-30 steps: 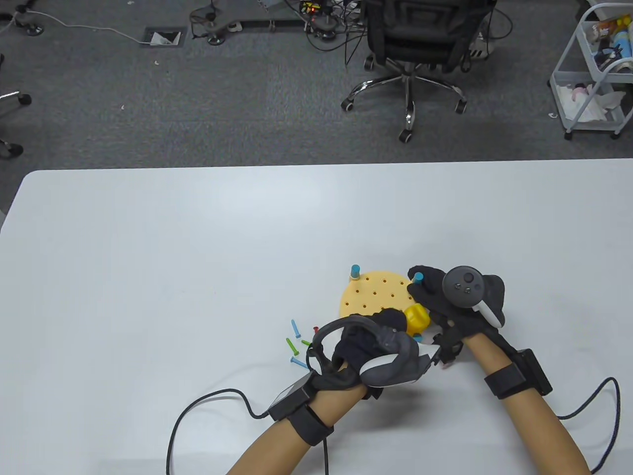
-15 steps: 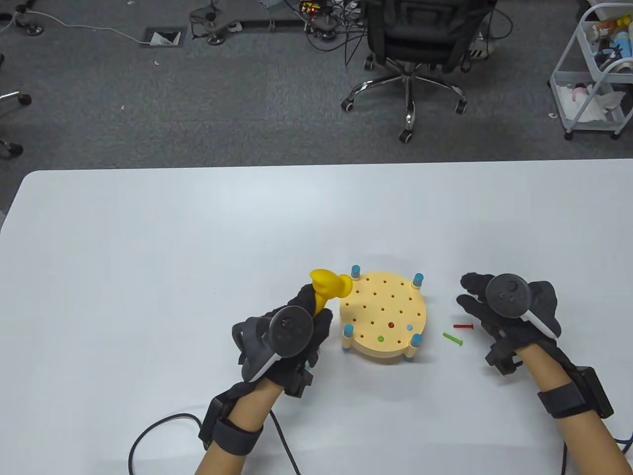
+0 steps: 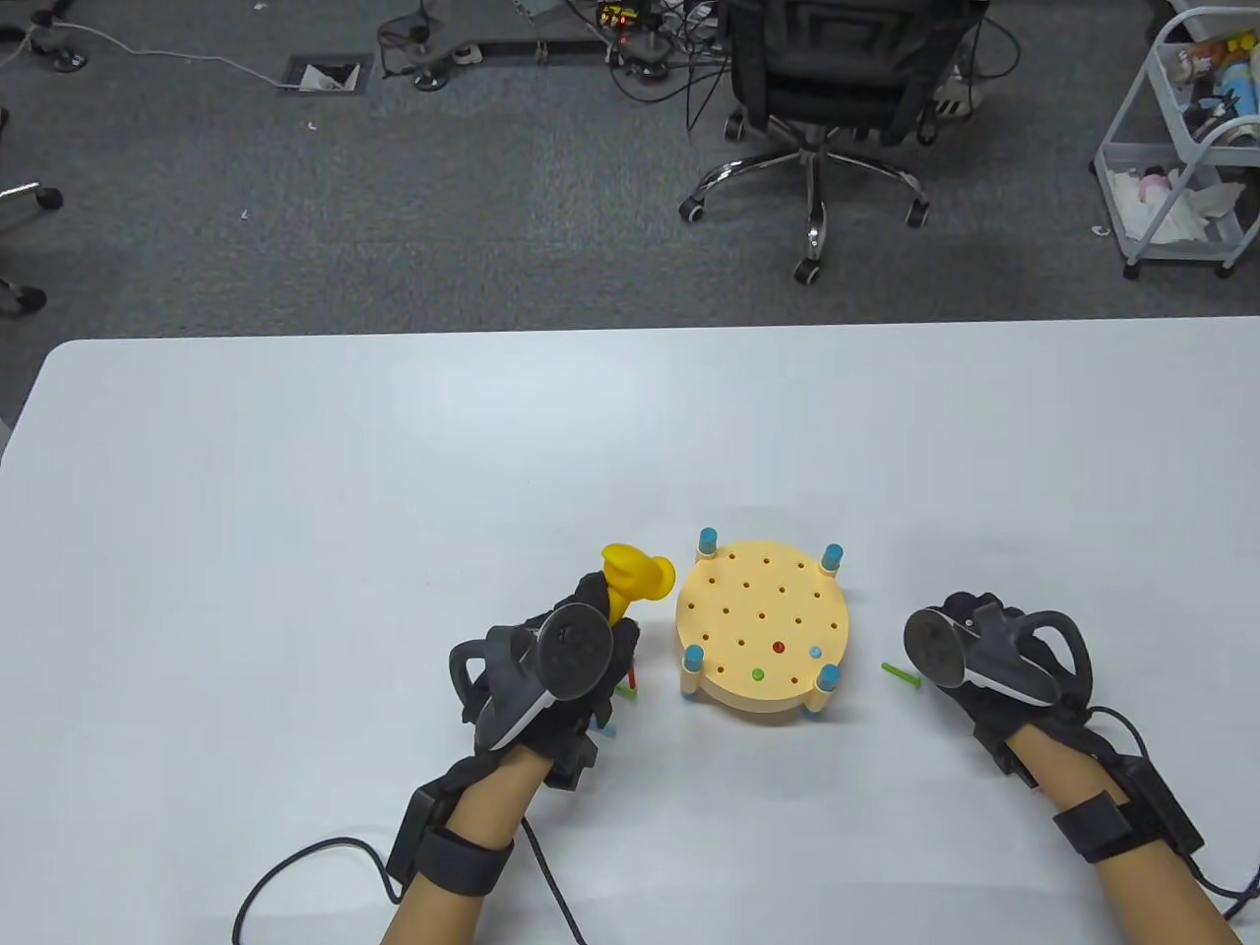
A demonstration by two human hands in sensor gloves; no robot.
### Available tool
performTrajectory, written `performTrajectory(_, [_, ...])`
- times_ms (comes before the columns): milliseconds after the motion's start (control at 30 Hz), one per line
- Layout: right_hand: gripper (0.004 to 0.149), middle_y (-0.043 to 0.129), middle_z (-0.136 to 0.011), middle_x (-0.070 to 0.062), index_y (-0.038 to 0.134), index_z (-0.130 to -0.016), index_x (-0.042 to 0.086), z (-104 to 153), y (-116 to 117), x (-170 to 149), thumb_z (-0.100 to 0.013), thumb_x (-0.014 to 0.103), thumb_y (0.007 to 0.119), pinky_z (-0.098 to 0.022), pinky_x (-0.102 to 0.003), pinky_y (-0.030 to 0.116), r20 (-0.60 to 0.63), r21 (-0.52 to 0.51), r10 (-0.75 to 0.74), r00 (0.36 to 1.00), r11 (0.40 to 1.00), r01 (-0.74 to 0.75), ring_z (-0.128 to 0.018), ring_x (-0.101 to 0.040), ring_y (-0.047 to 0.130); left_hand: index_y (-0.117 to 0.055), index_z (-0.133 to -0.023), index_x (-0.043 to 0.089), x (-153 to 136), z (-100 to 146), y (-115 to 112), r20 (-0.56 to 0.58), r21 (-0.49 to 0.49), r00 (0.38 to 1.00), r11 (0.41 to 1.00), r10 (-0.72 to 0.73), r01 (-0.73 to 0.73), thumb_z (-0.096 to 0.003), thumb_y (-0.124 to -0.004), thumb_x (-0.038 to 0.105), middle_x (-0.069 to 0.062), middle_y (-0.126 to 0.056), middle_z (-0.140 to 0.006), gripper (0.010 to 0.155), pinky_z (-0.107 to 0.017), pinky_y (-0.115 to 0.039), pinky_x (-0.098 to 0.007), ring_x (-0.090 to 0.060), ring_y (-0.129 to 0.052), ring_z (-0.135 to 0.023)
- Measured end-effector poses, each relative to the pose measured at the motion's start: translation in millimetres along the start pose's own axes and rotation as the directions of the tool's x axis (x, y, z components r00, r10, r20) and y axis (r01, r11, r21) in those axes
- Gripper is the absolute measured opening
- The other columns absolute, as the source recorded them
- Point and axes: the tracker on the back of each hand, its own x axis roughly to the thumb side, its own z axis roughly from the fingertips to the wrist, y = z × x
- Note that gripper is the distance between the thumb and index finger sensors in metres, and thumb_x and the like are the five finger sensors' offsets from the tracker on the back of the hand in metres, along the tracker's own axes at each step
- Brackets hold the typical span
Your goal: Hammer toy nails into tap bench
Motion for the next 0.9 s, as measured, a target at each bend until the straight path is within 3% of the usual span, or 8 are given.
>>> performTrajectory(100, [0.041, 0.080, -0.082, -0.011, 0.065, -0.084, 0.022, 0, -3, -9, -0.048, 0.041, 0.060, -0.056, -0.045, 0.075, -0.041, -0.039, -0.013, 0.999, 0.999, 0.012, -0.064, -0.022, 0.087, -0.064, -0.092, 0.013, 2, 1, -1, 0.015, 0.004, 1.000, 1.000, -0.006, 0.006, -0.0369, -0.070, 0.051, -0.008, -0.099, -0.059, 0.067, -0.015, -0.081, -0.036, -0.016, -0.094, -0.014])
performTrajectory(167, [0.041, 0.093, -0.069, -0.008, 0.073, -0.077, 0.020, 6, -15, -20, -0.042, 0.040, 0.064, -0.042, -0.041, 0.085, -0.065, -0.257, -0.176, 0.982, 0.954, 0.154, -0.049, -0.019, 0.100, -0.064, -0.092, 0.013, 4, 1, -1, 0.025, 0.002, 1.000, 1.000, -0.010, 0.010, -0.0370, -0.070, 0.051, -0.008, -0.099, -0.059, 0.067, -0.015, -0.081, -0.036, -0.016, -0.094, -0.014])
performTrajectory(200, [0.041, 0.096, -0.065, -0.008, 0.074, -0.077, 0.018, 9, -26, -24, -0.042, 0.039, 0.066, -0.039, -0.040, 0.087, -0.031, -0.291, -0.285, 0.958, 0.919, 0.264, -0.045, -0.019, 0.102, -0.064, -0.092, 0.013, 5, 1, -2, 0.032, 0.005, 0.999, 1.000, -0.007, 0.007, -0.0370, -0.070, 0.051, -0.008, -0.099, -0.059, 0.067, -0.015, -0.081, -0.036, -0.016, -0.094, -0.014])
performTrajectory(367, [0.041, 0.095, -0.064, -0.008, 0.078, -0.080, 0.019, 20, -84, -7, -0.043, 0.037, 0.074, -0.040, -0.039, 0.086, 0.159, -0.291, -0.548, 0.821, 0.769, 0.569, -0.042, -0.018, 0.100, -0.064, -0.091, 0.013, 10, 1, -10, 0.064, 0.012, 0.998, 1.000, -0.022, 0.021, -0.0368, -0.070, 0.051, -0.008, -0.099, -0.059, 0.067, -0.015, -0.081, -0.036, -0.016, -0.094, -0.014])
performTrajectory(467, [0.041, 0.096, -0.062, -0.007, 0.083, -0.078, 0.020, 10, -107, 19, -0.042, 0.039, 0.076, -0.041, -0.039, 0.086, 0.226, -0.193, -0.533, 0.815, 0.796, 0.574, -0.041, -0.018, 0.100, -0.064, -0.091, 0.013, 13, 3, -11, 0.078, 0.033, 0.996, 0.999, -0.041, 0.039, -0.0368, -0.069, 0.051, -0.008, -0.099, -0.058, 0.067, -0.014, -0.081, -0.036, -0.016, -0.094, -0.013])
performTrajectory(567, [0.042, 0.097, -0.058, -0.008, 0.085, -0.076, 0.019, -7, -118, 46, -0.041, 0.040, 0.076, -0.039, -0.038, 0.086, 0.230, -0.108, -0.431, 0.873, 0.880, 0.463, -0.038, -0.017, 0.099, -0.064, -0.091, 0.013, 15, 4, -11, 0.089, 0.032, 0.995, 0.998, -0.052, 0.049, -0.0368, -0.069, 0.051, -0.008, -0.099, -0.058, 0.067, -0.014, -0.081, -0.036, -0.015, -0.094, -0.013])
performTrajectory(700, [0.041, 0.097, -0.056, -0.007, 0.087, -0.074, 0.019, -21, -124, 74, -0.041, 0.041, 0.076, -0.038, -0.038, 0.086, 0.247, -0.110, -0.246, 0.937, 0.954, 0.279, -0.037, -0.017, 0.100, -0.064, -0.092, 0.013, 14, 3, -11, 0.088, 0.029, 0.995, 0.999, -0.047, 0.044, -0.0368, -0.069, 0.051, -0.008, -0.099, -0.058, 0.067, -0.015, -0.081, -0.036, -0.016, -0.094, -0.013])
performTrajectory(900, [0.041, 0.098, -0.055, -0.007, 0.087, -0.074, 0.019, -27, -124, 93, -0.041, 0.041, 0.076, -0.038, -0.038, 0.086, 0.236, -0.130, -0.103, 0.966, 0.982, 0.136, -0.036, -0.017, 0.100, -0.064, -0.092, 0.013, 11, 3, -10, 0.075, 0.021, 0.997, 0.999, -0.035, 0.034, -0.0368, -0.069, 0.051, -0.008, -0.099, -0.058, 0.067, -0.015, -0.081, -0.036, -0.016, -0.094, -0.014])
